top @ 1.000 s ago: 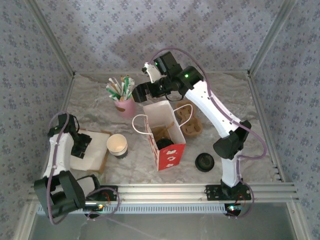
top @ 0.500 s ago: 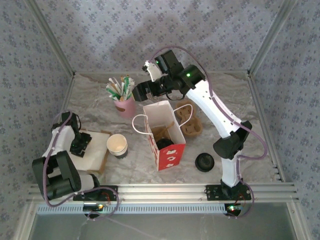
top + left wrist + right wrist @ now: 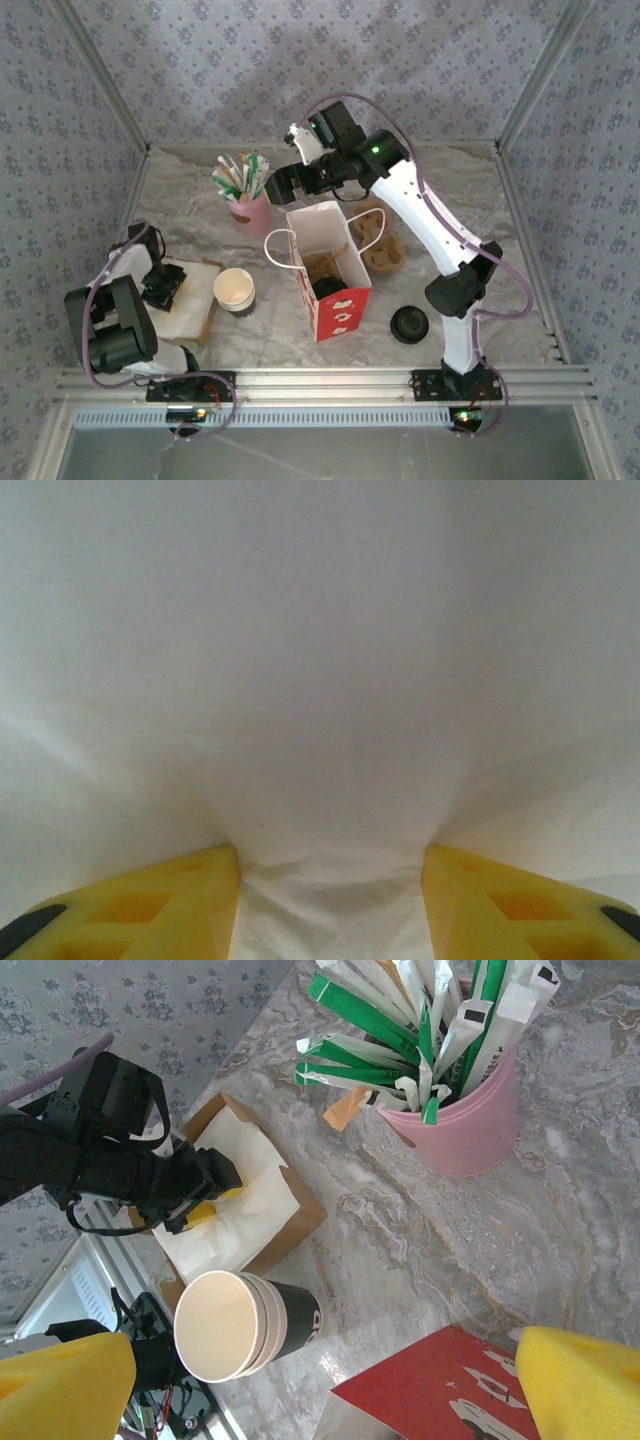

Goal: Pack the takeout coffee

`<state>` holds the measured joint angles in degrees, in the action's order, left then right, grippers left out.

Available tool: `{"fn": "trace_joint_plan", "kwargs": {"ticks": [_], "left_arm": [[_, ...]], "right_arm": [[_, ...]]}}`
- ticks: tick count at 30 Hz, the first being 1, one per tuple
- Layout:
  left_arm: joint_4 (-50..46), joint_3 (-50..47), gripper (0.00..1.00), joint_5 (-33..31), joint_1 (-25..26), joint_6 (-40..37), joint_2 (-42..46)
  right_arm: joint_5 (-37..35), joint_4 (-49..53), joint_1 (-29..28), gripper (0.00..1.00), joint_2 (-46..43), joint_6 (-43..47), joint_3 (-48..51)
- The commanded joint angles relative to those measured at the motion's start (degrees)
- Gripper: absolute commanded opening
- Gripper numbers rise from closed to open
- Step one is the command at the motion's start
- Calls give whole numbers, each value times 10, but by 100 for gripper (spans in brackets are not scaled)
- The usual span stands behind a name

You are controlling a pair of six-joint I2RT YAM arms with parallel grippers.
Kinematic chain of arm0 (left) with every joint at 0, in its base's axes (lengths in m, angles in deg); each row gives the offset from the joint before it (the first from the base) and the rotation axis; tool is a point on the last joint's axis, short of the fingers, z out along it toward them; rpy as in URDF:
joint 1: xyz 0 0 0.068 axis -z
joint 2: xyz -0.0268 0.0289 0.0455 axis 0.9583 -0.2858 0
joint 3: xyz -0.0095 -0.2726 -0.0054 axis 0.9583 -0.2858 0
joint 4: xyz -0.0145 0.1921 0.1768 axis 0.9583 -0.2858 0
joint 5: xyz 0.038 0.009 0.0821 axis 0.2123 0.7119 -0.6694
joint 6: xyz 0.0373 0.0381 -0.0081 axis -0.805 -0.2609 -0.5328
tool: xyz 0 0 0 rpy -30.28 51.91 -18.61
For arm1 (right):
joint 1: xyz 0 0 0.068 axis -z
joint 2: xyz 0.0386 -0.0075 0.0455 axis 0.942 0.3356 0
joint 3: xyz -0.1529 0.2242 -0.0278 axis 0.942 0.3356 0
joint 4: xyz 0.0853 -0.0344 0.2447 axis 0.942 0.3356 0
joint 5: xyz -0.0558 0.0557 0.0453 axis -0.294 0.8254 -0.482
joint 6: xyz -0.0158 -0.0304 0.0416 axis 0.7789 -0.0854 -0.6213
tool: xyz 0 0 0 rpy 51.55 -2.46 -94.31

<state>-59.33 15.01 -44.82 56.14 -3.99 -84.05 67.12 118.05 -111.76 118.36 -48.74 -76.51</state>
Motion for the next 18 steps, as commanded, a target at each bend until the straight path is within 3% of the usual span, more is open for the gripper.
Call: {"fn": "trace_joint_plan", "kwargs": {"ticks": [1, 3, 12, 18], "left_arm": [[23, -8, 43, 15, -3, -1, -10], [17, -7, 37, 14, -3, -2, -5], [-50, 11, 35, -18, -3, -6, 65], [-64, 14, 26, -20, -3, -6, 95]], "right_arm": [[-5, 15, -4, 100, 7, 2, -17], [-6, 15, -3, 100, 5, 4, -16], [-7, 6, -1, 100, -20, 16, 15], [-2, -8, 3, 100, -38, 17, 44]]}}
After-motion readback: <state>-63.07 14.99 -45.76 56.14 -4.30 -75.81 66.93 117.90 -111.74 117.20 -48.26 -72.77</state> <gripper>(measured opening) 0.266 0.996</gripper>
